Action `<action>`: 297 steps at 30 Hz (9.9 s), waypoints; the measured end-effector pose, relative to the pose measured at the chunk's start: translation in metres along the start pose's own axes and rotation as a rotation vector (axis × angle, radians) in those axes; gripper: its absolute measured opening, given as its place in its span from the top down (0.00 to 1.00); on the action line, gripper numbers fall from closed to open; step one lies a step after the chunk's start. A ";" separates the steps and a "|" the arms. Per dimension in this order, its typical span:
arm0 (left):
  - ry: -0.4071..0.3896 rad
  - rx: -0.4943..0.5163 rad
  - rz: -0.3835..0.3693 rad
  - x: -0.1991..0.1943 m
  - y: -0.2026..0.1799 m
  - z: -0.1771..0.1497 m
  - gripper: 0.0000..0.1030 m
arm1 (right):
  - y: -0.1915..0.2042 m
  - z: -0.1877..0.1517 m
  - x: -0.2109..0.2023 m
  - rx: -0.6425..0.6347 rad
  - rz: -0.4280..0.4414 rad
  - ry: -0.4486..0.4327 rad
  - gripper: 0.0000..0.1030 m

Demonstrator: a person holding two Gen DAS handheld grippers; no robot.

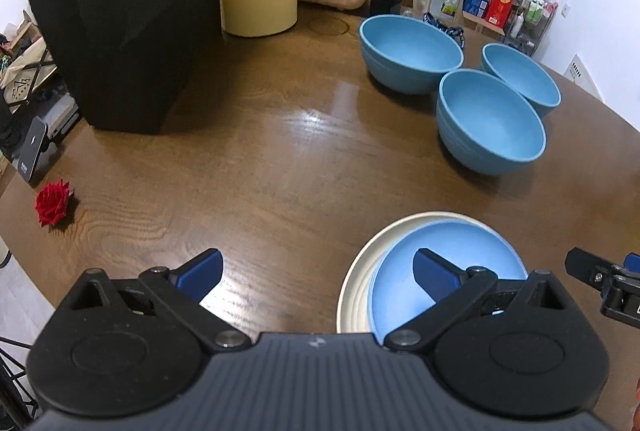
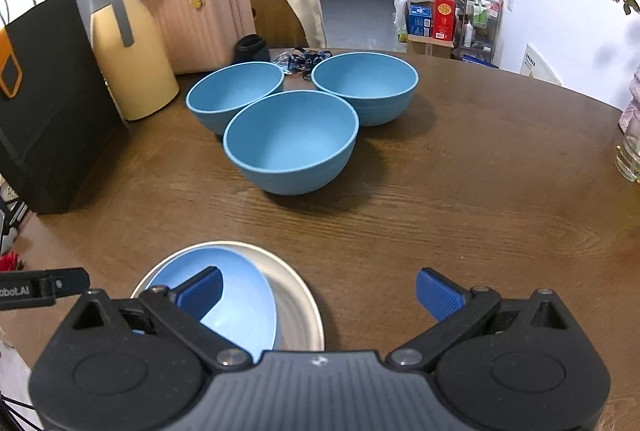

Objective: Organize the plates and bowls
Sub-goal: 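Move both open grippers toward the rim of a light-blue bowl, then close both grippers side by side on the light-blue bowl rim, then lift the light-blue bowl and carry it toward the plate stack, then lower the bowl onto the plates and open both grippers, then withdraw both open grippers and move toward the remaining two bowls, then bring both open grippers to the rim of the second light-blue bowl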

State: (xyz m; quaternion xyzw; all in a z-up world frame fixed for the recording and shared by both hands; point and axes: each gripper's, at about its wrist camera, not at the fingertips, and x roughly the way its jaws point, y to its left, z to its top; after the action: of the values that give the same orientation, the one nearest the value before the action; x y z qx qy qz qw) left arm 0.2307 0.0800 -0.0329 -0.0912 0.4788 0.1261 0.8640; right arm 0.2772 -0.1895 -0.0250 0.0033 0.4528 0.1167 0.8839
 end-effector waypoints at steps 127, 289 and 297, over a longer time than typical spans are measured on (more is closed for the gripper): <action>0.105 -0.162 -0.027 0.067 0.108 0.108 0.89 | 0.191 0.089 0.098 -0.082 0.135 0.137 0.93; 0.011 -0.105 -0.009 0.055 0.006 0.202 0.00 | 0.086 0.210 0.120 -0.078 -0.007 0.085 0.00; 0.021 -0.167 -0.008 0.075 -0.010 0.218 0.00 | 0.082 0.235 0.149 -0.136 -0.009 0.085 0.00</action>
State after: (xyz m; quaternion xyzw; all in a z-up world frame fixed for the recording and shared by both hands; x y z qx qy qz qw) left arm 0.4474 0.1412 0.0183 -0.1660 0.4753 0.1610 0.8489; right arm 0.5327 -0.0547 0.0038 -0.0639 0.4809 0.1432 0.8627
